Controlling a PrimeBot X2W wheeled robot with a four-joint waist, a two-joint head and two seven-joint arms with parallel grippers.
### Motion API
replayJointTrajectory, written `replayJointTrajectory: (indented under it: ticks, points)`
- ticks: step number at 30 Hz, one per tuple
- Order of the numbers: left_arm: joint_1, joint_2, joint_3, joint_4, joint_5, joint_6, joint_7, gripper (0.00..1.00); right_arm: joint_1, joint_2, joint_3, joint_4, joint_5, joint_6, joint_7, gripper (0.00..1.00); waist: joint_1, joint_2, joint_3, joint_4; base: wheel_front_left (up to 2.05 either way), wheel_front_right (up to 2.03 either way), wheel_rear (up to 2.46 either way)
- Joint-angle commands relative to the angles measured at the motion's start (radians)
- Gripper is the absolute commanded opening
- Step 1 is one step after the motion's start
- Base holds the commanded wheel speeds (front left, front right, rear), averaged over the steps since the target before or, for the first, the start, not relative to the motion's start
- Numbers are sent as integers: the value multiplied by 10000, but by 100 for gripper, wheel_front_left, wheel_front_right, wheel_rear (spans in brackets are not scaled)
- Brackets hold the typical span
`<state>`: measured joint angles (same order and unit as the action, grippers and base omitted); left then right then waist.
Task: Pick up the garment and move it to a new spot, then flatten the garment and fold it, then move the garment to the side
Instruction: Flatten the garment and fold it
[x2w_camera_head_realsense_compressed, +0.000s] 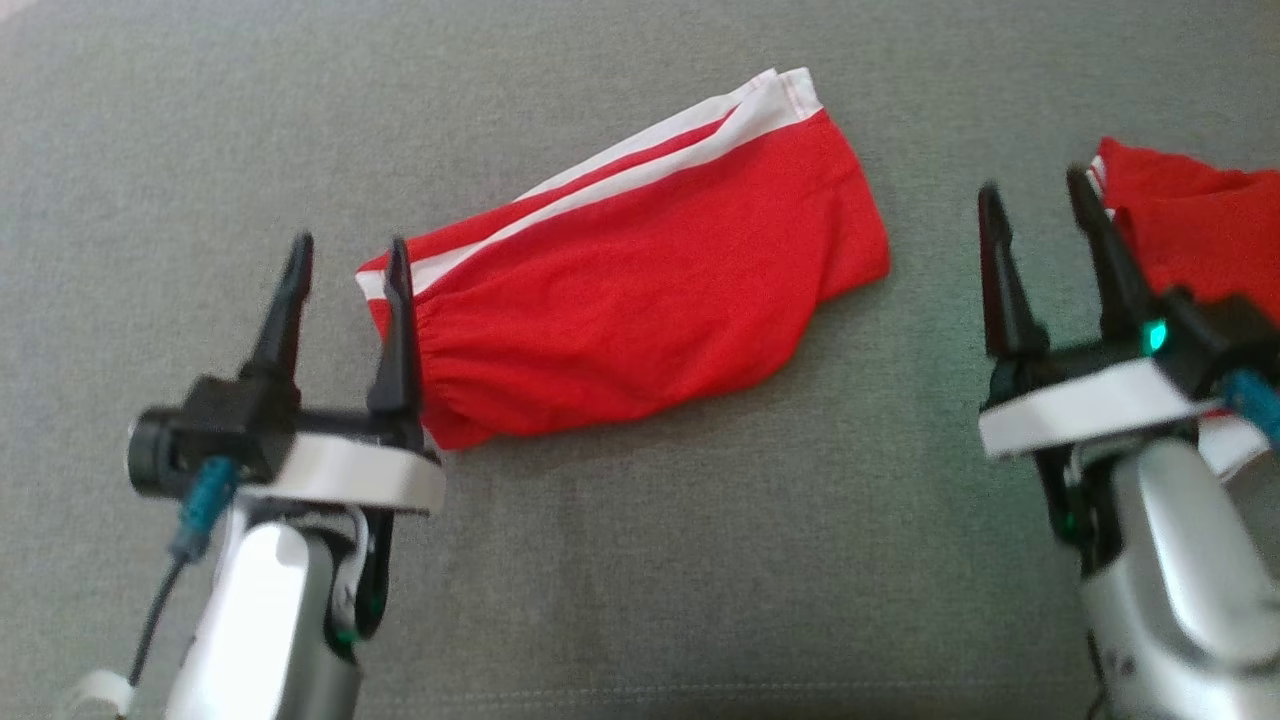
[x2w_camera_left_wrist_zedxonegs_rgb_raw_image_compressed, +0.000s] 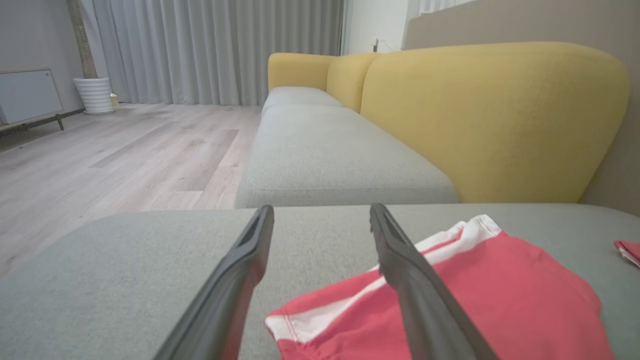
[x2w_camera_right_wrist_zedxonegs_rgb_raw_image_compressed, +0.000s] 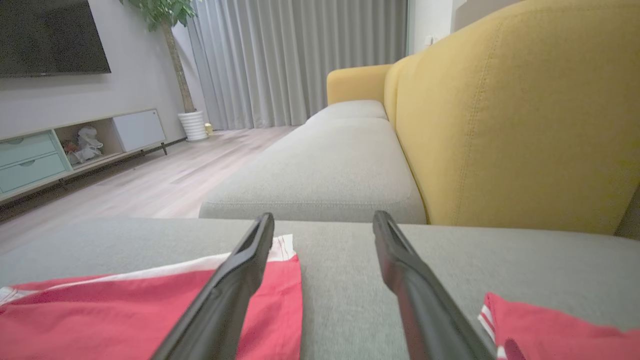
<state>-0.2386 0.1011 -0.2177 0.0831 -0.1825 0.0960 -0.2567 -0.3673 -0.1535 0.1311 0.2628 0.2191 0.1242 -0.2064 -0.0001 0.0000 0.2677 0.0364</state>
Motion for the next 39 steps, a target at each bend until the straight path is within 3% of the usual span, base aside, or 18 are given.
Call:
replayJointTrajectory:
  ticks: [1,7,16,34,39]
  points:
    - [58,282,204,-197,140,-24,-50,100,400,204,-5,-796,-247,65,304,100,1,0,-117,-106,0,0,0]
    - [538,328,13,121,386,40,-50,100,1811,513,-293,-2227,-572,65,1114,100,1,0,-349,-181,0,0,0]
    - [988,351,1,181,561,242,-51,100,2657,666,-434,-3108,-743,65,1783,100,1,0,-508,-160,0,0,0]
    - [908,271,19,202,469,208,-51,100,2641,676,-484,-3300,-882,65,1995,100,1,0,-395,-82,0,0,0]
    - [546,160,-68,126,480,118,-51,100,2017,548,-640,-2758,-925,65,2113,100,1,0,-40,215,0,0,0]
